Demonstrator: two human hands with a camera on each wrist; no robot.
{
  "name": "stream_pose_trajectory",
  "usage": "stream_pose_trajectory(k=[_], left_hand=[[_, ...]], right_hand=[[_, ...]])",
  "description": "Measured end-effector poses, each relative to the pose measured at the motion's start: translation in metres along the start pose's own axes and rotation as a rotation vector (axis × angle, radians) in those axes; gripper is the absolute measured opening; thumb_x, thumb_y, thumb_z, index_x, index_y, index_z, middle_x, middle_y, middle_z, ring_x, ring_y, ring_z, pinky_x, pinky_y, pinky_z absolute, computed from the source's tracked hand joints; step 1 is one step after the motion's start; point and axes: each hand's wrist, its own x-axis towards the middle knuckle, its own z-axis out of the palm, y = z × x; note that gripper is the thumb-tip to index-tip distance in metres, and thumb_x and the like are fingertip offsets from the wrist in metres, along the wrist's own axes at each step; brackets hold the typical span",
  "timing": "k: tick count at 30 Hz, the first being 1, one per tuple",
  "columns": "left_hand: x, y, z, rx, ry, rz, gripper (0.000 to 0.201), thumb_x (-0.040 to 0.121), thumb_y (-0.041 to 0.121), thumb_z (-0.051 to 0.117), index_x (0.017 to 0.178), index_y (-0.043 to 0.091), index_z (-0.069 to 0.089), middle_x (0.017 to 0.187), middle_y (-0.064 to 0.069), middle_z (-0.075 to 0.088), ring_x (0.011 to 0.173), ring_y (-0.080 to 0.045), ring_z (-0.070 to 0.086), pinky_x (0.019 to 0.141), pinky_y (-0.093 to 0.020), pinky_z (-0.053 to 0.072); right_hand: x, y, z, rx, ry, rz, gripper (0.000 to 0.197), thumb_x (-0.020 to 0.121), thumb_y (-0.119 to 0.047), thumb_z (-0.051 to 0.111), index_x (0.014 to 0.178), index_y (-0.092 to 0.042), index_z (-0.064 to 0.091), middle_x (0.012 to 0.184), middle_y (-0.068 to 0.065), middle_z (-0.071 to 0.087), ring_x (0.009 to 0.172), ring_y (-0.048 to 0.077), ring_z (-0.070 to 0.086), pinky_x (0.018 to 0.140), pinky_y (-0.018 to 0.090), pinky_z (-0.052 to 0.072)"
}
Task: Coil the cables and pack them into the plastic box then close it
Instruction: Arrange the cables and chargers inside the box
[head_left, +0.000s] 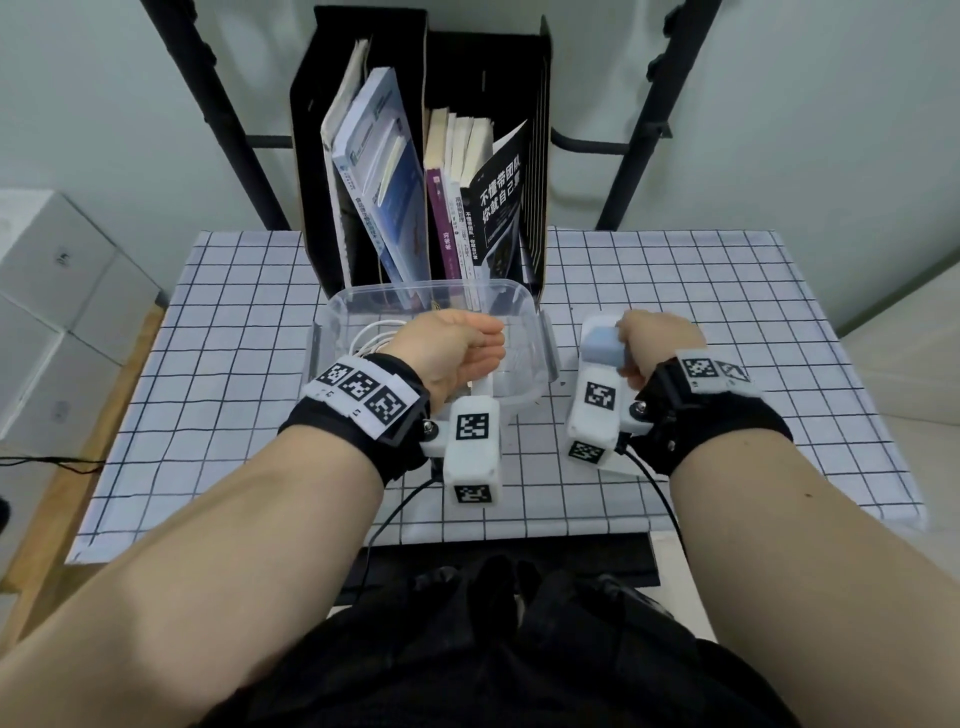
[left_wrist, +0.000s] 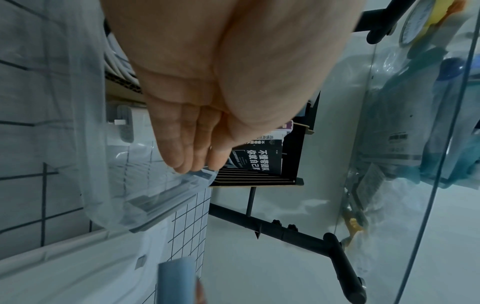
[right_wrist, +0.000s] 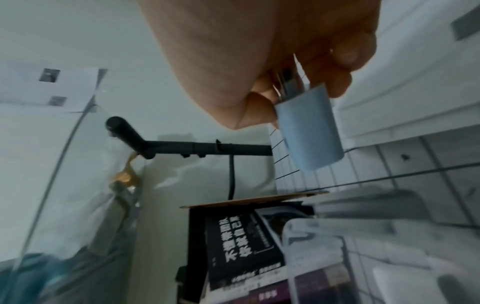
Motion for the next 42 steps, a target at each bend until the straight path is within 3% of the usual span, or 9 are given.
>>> stream_pose_trajectory(k=[4, 7, 13, 17, 19, 21, 24, 30, 42], left_hand=[[0.000, 0.002, -0.007, -0.007, 0.021, 0.005, 0.023, 0.094, -0.006, 0.042, 0.094, 0.003, 0.064, 0.091, -0.013, 0.067, 0.079, -0.018, 0.067, 0.071, -0.024, 0.058], [-0.002, 0.003, -0.014, -0.020, 0.035, 0.008, 0.025, 0.094, -0.006, 0.041, 0.092, 0.004, 0.063, 0.090, -0.013, 0.067, 0.078, -0.018, 0.066, 0.069, -0.023, 0.058], [-0.005, 0.006, -0.037, -0.049, 0.074, 0.004, 0.025, 0.094, -0.007, 0.040, 0.095, 0.001, 0.062, 0.102, -0.019, 0.066, 0.080, -0.019, 0.065, 0.069, -0.023, 0.057], [-0.005, 0.004, -0.050, -0.076, 0.092, 0.006, 0.025, 0.094, -0.007, 0.039, 0.095, 0.001, 0.063, 0.091, -0.014, 0.068, 0.076, -0.017, 0.066, 0.071, -0.022, 0.056], [-0.005, 0.004, -0.055, -0.080, 0.092, 0.011, 0.025, 0.095, -0.006, 0.041, 0.090, 0.004, 0.063, 0.086, -0.011, 0.067, 0.076, -0.016, 0.066, 0.074, -0.024, 0.056], [-0.004, 0.005, -0.060, -0.084, 0.090, 0.014, 0.024, 0.094, -0.006, 0.043, 0.088, 0.005, 0.063, 0.087, -0.011, 0.068, 0.078, -0.017, 0.066, 0.076, -0.024, 0.057], [-0.001, 0.008, -0.068, -0.106, 0.098, 0.016, 0.023, 0.094, -0.005, 0.045, 0.087, 0.005, 0.065, 0.086, -0.012, 0.070, 0.079, -0.017, 0.068, 0.069, -0.023, 0.059], [0.007, 0.009, -0.079, -0.140, 0.142, 0.006, 0.021, 0.094, -0.004, 0.045, 0.092, 0.003, 0.065, 0.096, -0.016, 0.069, 0.087, -0.021, 0.069, 0.068, -0.023, 0.057], [0.017, 0.009, -0.084, -0.133, 0.167, -0.008, 0.023, 0.094, -0.004, 0.044, 0.092, 0.002, 0.065, 0.098, -0.017, 0.069, 0.086, -0.021, 0.069, 0.068, -0.023, 0.057]], right_hand=[[-0.019, -0.026, 0.017, 0.070, -0.040, -0.126, 0.025, 0.087, -0.016, 0.054, 0.107, -0.005, 0.065, 0.069, 0.002, 0.055, 0.056, 0.017, 0.052, 0.055, 0.029, 0.048], [-0.030, -0.034, 0.036, -0.002, -0.153, -0.222, 0.025, 0.084, -0.007, 0.052, 0.102, -0.009, 0.069, 0.077, 0.006, 0.062, 0.061, 0.024, 0.058, 0.070, 0.040, 0.056], [-0.033, -0.036, 0.067, -0.285, -0.272, -0.345, 0.036, 0.083, -0.008, 0.055, 0.115, -0.023, 0.065, 0.095, 0.007, 0.066, 0.060, 0.017, 0.059, 0.039, 0.017, 0.042], [-0.029, -0.045, 0.083, -0.453, -0.339, -0.330, 0.037, 0.086, -0.006, 0.054, 0.118, -0.022, 0.065, 0.105, 0.005, 0.065, 0.058, 0.008, 0.059, 0.042, 0.014, 0.041], [-0.027, -0.052, 0.092, -0.553, -0.393, -0.327, 0.034, 0.089, -0.006, 0.054, 0.121, -0.015, 0.064, 0.116, 0.007, 0.064, 0.067, 0.000, 0.063, 0.055, 0.008, 0.045], [-0.025, -0.055, 0.102, -0.649, -0.417, -0.318, 0.030, 0.087, -0.012, 0.059, 0.117, -0.014, 0.065, 0.123, 0.008, 0.063, 0.098, 0.014, 0.065, 0.075, 0.013, 0.049], [-0.022, -0.054, 0.114, -0.846, -0.375, -0.296, 0.024, 0.082, -0.024, 0.060, 0.101, -0.011, 0.067, 0.103, 0.010, 0.070, 0.094, 0.025, 0.068, 0.084, 0.037, 0.057], [-0.015, -0.052, 0.123, -0.999, -0.372, -0.244, 0.020, 0.081, -0.031, 0.060, 0.076, -0.012, 0.061, 0.085, 0.009, 0.071, 0.082, 0.024, 0.069, 0.081, 0.037, 0.057], [0.002, -0.044, 0.142, -1.042, -0.459, -0.238, 0.019, 0.072, -0.034, 0.068, 0.074, -0.016, 0.060, 0.096, 0.008, 0.070, 0.090, 0.028, 0.068, 0.086, 0.044, 0.055]])
